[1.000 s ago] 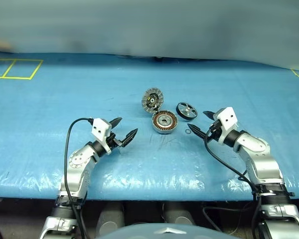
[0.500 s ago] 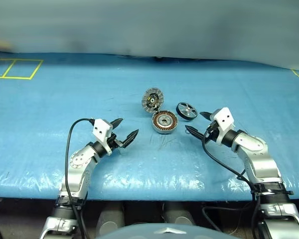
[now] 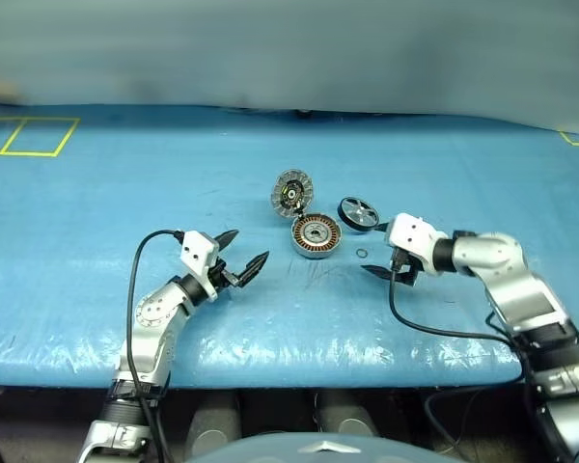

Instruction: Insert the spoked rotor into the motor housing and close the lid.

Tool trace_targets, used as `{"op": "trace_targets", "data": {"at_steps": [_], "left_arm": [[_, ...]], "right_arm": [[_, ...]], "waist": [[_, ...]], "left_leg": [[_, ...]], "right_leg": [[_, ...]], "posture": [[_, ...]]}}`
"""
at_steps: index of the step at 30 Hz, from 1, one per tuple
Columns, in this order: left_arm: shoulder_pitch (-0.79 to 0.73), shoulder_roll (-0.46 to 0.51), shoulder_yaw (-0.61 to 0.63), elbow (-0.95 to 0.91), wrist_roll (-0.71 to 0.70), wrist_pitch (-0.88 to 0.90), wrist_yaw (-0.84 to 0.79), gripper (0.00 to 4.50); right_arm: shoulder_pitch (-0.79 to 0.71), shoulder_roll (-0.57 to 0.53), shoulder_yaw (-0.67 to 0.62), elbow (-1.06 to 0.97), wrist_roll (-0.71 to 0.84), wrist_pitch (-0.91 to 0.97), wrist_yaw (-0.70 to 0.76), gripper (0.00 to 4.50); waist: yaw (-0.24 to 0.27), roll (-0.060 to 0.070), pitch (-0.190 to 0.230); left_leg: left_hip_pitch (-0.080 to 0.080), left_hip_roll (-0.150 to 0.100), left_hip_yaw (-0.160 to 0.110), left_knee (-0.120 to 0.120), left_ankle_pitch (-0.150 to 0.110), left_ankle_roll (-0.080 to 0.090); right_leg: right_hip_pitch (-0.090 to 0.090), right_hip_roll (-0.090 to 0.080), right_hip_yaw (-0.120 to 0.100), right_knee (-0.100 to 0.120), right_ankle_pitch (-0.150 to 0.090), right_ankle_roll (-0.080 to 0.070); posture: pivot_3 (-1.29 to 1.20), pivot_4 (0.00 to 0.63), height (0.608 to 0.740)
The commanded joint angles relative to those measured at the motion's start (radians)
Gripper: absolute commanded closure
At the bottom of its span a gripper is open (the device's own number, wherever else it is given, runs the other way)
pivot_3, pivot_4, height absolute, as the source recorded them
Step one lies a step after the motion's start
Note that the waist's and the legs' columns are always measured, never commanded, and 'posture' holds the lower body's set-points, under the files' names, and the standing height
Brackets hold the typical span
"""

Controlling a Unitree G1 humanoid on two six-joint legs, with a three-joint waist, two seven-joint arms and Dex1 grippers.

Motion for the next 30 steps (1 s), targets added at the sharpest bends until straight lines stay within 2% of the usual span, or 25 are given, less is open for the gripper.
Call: {"op": "trace_targets", "data": {"at_steps": [1, 7, 12, 30], "left_arm": [[-0.006, -0.006, -0.003, -0.017, 0.001, -0.016, -0.001, 0.00], [0.013, -0.006, 0.004, -0.029, 0.000, -0.020, 0.009, 0.00], [0.032, -0.010, 0.008, -0.043, -0.001, -0.022, 0.021, 0.00], [0.052, -0.011, 0.014, -0.052, -0.002, -0.026, 0.044, 0.00]], "right_arm": [[-0.115, -0.010, 0.104, 0.027, -0.078, -0.068, 0.120, 0.02], [-0.320, 0.059, 0.247, 0.242, -0.201, -0.212, 0.217, 0.02], [-0.398, 0.112, 0.266, 0.364, -0.244, -0.286, 0.210, 0.02], [-0.460, 0.223, 0.279, 0.446, -0.293, -0.381, 0.215, 0.02]], "waist": [[0.003, 0.000, 0.000], [0.008, 0.000, 0.000], [0.013, -0.001, 0.000], [0.009, 0.000, 0.000]], "left_leg": [[0.000, 0.000, 0.000, 0.000, 0.000, 0.000], [-0.001, -0.001, 0.000, -0.001, 0.000, 0.000], [-0.003, -0.001, -0.001, -0.002, 0.000, 0.000], [-0.003, -0.001, -0.001, -0.002, 0.000, 0.000]], "right_leg": [[0.000, 0.000, 0.000, 0.000, 0.000, 0.000], [-0.001, -0.001, 0.000, -0.002, 0.000, 0.000], [-0.003, -0.001, -0.001, -0.002, 0.003, -0.006], [-0.003, -0.001, -0.001, -0.001, 0.003, -0.006]], "posture": [[0.00, 0.150, 0.740], [0.00, 0.150, 0.740], [0.00, 0.150, 0.740], [0.00, 0.150, 0.740]]}}
